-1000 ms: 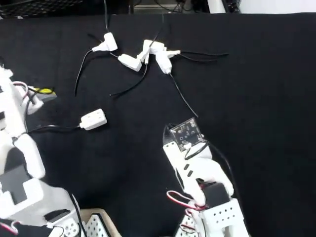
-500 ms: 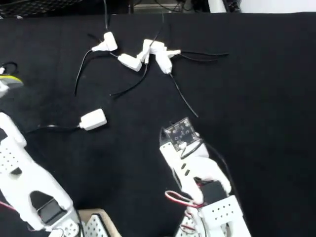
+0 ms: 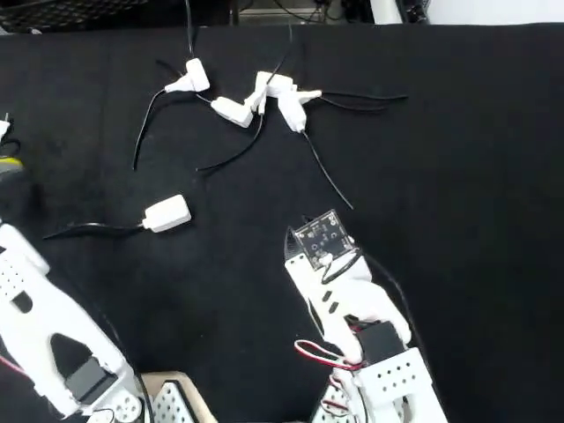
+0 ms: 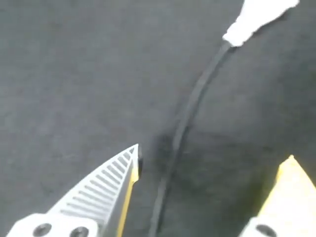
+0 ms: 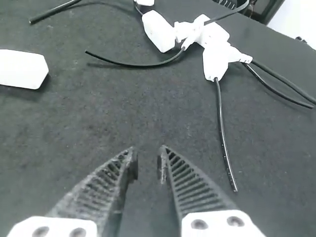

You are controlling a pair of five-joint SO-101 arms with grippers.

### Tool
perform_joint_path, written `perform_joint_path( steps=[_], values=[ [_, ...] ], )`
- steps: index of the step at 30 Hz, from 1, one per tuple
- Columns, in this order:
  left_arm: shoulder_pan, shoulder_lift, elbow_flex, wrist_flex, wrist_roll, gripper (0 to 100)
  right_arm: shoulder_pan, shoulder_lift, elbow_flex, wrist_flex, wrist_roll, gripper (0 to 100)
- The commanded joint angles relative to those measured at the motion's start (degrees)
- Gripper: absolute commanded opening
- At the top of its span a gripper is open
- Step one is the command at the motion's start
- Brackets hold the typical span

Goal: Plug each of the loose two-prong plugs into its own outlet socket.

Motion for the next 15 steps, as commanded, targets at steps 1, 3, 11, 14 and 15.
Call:
perform_joint_path(
  steps=[1, 3, 11, 14, 15],
  values=[
    [-1.54, 0.26, -1.36, 2.02, -0.88, 41, -0.62, 0.22, -0.04, -1.05, 0.18, 8.8],
    [-1.1, 1.58, -1.1, 3.78, -0.88, 41, -0.62, 0.22, -0.04, -1.05, 0.18, 8.8],
    [-2.42, 8.88, -1.19, 8.7, -5.19, 13, -0.62, 0.22, -0.04, -1.05, 0.18, 8.7],
    [-2.51, 12.04, -1.63, 10.64, -9.85, 4, -0.62, 0.22, -0.04, -1.05, 0.18, 8.7],
    [-2.42, 12.66, -1.63, 11.6, -10.46, 6, -0.62, 0.22, -0.04, -1.05, 0.18, 8.7]
  ],
)
